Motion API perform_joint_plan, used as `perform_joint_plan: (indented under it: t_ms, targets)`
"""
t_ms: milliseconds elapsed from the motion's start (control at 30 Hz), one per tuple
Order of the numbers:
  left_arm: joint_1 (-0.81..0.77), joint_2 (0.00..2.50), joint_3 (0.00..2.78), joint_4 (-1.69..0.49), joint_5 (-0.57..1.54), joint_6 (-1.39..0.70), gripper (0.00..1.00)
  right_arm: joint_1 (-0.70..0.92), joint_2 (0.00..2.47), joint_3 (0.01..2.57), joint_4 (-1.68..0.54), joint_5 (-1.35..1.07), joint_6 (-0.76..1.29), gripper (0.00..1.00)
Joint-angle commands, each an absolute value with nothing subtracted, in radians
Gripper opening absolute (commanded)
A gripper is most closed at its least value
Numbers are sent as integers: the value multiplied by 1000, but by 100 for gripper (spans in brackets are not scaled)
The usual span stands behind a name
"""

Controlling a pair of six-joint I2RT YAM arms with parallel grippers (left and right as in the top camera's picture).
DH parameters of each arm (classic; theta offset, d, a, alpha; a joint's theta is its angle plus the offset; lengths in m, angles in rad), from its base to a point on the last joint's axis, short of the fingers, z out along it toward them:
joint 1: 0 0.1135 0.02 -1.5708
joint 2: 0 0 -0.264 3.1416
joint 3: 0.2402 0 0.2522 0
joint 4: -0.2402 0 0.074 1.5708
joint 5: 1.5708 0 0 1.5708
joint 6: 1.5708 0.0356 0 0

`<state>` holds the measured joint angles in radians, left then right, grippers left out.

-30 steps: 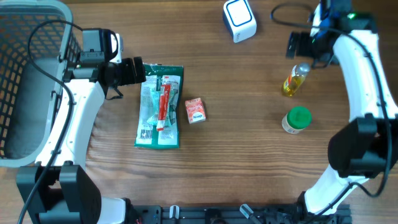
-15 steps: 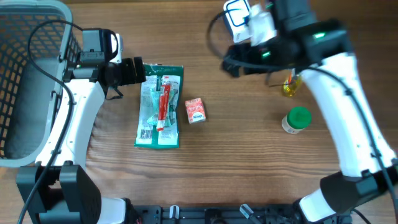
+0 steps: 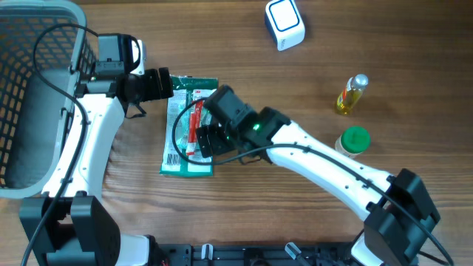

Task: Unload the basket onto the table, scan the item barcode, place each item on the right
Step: 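Reach the right gripper left and grasp the orange tissue pack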

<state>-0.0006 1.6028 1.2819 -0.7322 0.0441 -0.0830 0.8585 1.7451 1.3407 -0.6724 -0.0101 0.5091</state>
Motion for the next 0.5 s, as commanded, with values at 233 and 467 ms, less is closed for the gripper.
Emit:
perform_joint_plan:
  t_ms: [233,467]
  targets:
    - [3,1599,1289,-730,52,-67,100,851,1752,1251,-563,117,530,64]
    - [3,1599,1289,-730,52,-67,100,837,1851,1248,-546,123,561,61]
